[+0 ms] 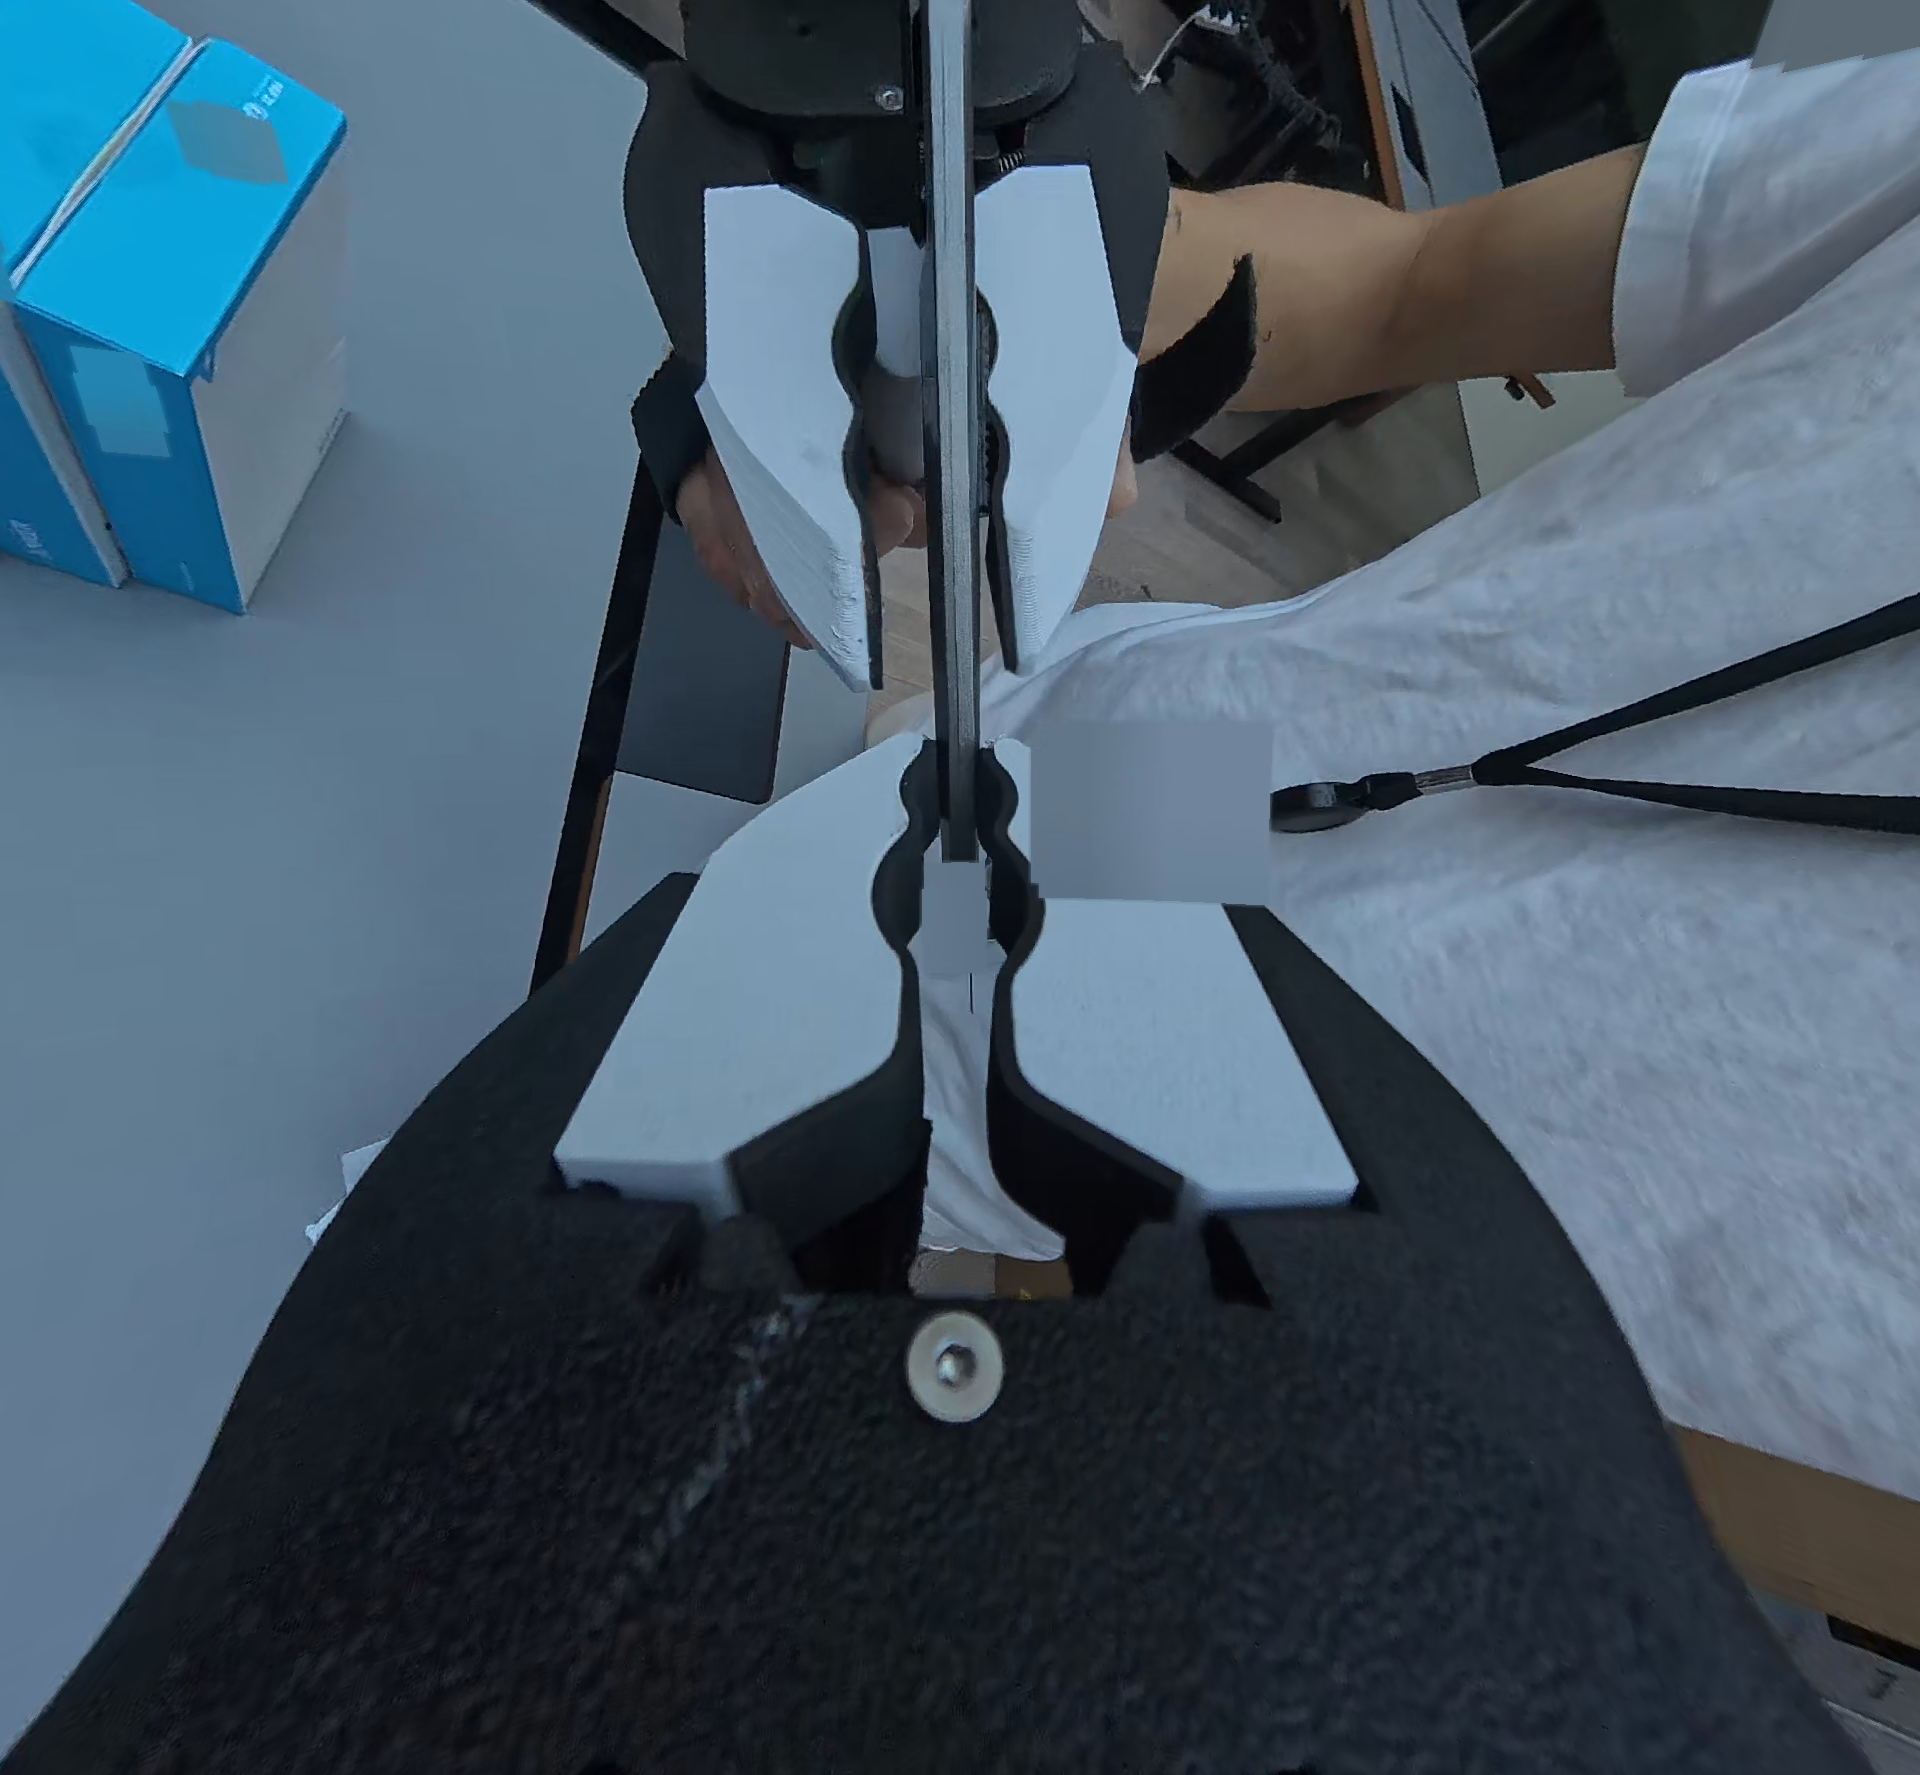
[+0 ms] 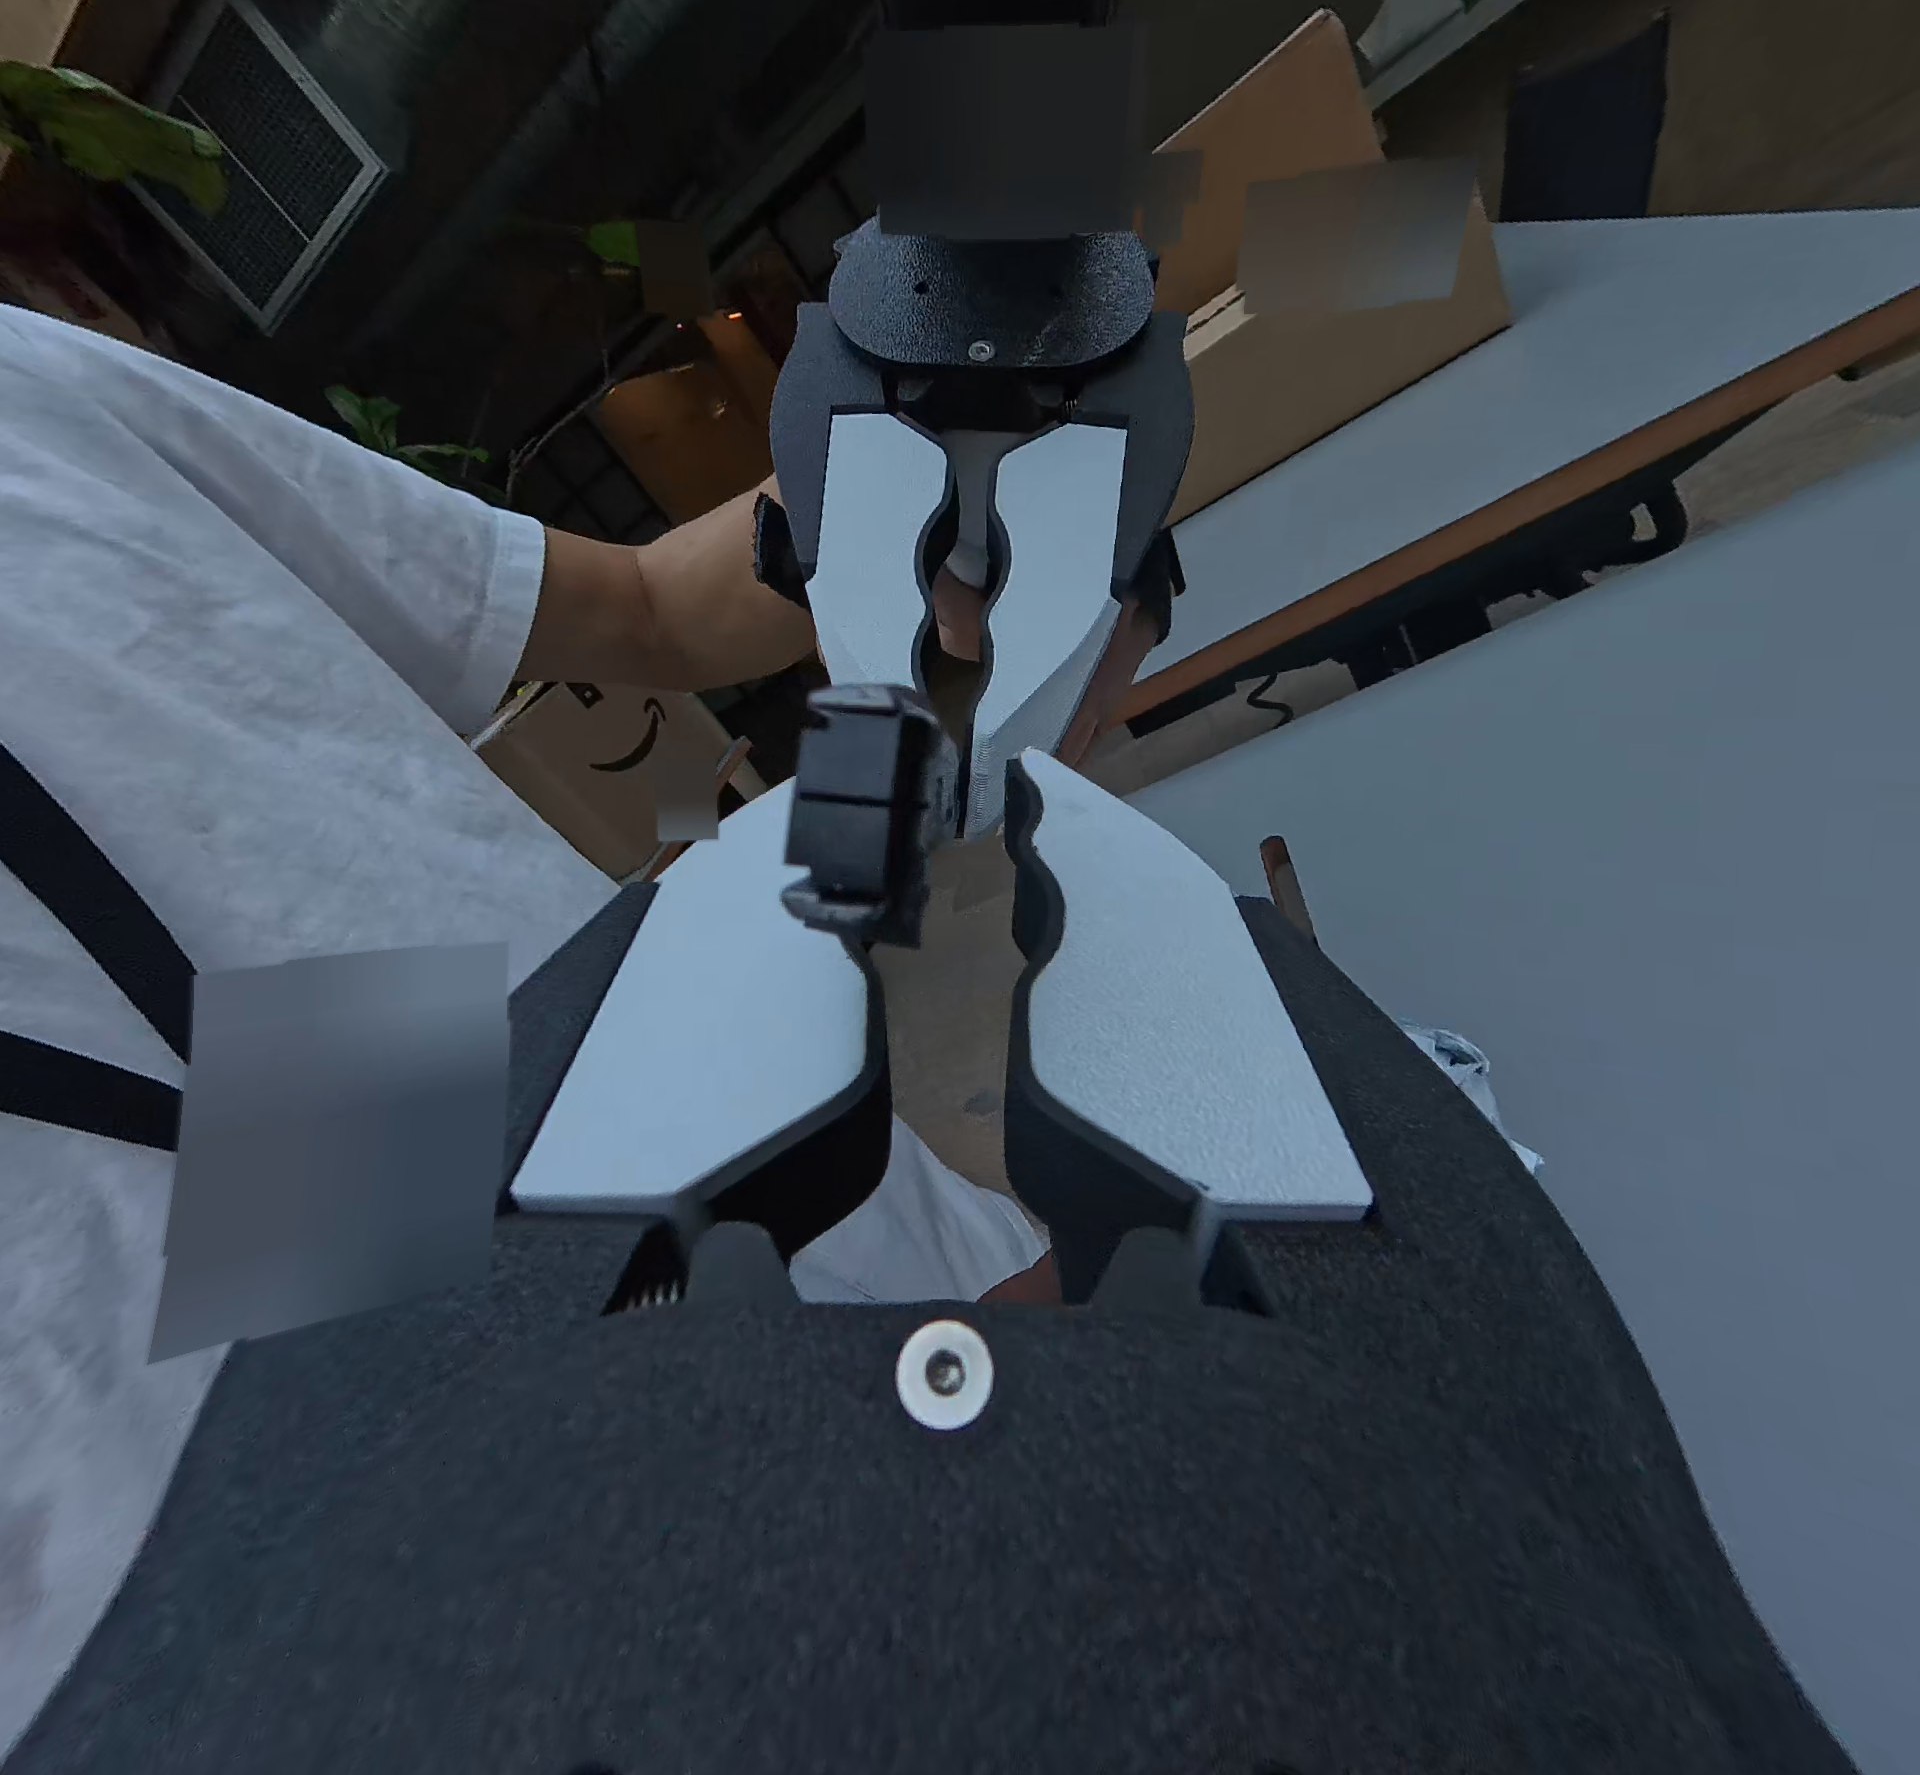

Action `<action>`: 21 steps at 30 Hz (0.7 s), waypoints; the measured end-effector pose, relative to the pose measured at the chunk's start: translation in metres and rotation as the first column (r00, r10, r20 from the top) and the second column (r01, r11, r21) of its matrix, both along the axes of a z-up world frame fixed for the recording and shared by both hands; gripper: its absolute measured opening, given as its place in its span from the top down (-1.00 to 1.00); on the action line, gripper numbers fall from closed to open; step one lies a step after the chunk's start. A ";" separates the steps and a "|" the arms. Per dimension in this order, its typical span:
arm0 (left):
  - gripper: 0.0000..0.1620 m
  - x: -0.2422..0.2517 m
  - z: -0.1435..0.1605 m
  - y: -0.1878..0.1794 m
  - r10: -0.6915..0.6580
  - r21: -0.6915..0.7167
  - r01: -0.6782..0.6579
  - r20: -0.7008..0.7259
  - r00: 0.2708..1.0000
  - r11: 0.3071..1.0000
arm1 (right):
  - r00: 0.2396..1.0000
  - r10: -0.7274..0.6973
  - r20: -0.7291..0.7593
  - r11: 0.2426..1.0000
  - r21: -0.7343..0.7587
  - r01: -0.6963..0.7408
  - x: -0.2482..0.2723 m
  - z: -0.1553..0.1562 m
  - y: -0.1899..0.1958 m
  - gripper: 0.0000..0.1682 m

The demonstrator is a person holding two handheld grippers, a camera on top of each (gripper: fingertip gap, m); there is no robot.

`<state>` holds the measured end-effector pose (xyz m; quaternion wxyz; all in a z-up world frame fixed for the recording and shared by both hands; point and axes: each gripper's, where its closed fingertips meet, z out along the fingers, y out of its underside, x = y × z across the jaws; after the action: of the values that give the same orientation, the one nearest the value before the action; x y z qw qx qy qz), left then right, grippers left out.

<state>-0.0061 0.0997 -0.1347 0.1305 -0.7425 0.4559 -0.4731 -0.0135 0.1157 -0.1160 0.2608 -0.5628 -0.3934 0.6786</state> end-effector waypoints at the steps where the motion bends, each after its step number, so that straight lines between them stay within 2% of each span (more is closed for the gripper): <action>1: 0.92 0.000 0.000 0.000 -0.002 0.006 0.002 0.000 1.000 1.000 | 1.000 0.004 0.007 1.000 0.017 -0.004 -0.001 0.000 -0.001 0.82; 10: 0.92 0.001 -0.005 -0.003 -0.041 0.030 0.043 -0.060 0.997 0.999 | 0.999 0.007 0.051 0.997 0.071 -0.010 -0.003 -0.007 -0.009 0.91; 13: 0.92 0.003 -0.005 0.006 0.009 0.100 -0.003 -0.061 0.998 0.995 | 0.998 -0.054 0.033 0.993 0.104 0.051 -0.002 -0.008 -0.002 0.92; 18: 0.59 -0.005 0.002 0.014 0.103 0.070 -0.102 -0.010 0.995 0.992 | 0.984 -0.174 -0.044 0.983 0.059 0.176 0.004 0.002 0.016 0.92; 19: 0.63 -0.005 0.002 0.016 0.119 0.071 -0.119 0.003 0.993 0.990 | 0.981 -0.187 -0.056 0.981 0.045 0.189 0.005 0.004 0.018 0.92; 21: 0.88 -0.006 0.004 0.018 0.132 0.065 -0.134 0.021 0.991 0.989 | 0.976 -0.205 -0.080 0.978 0.023 0.207 0.006 0.007 0.020 0.92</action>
<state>-0.0117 0.1175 -0.1309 0.1902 -0.7624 0.4197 -0.4542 -0.0070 0.1359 -0.1094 0.3534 -0.5698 -0.3330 0.6630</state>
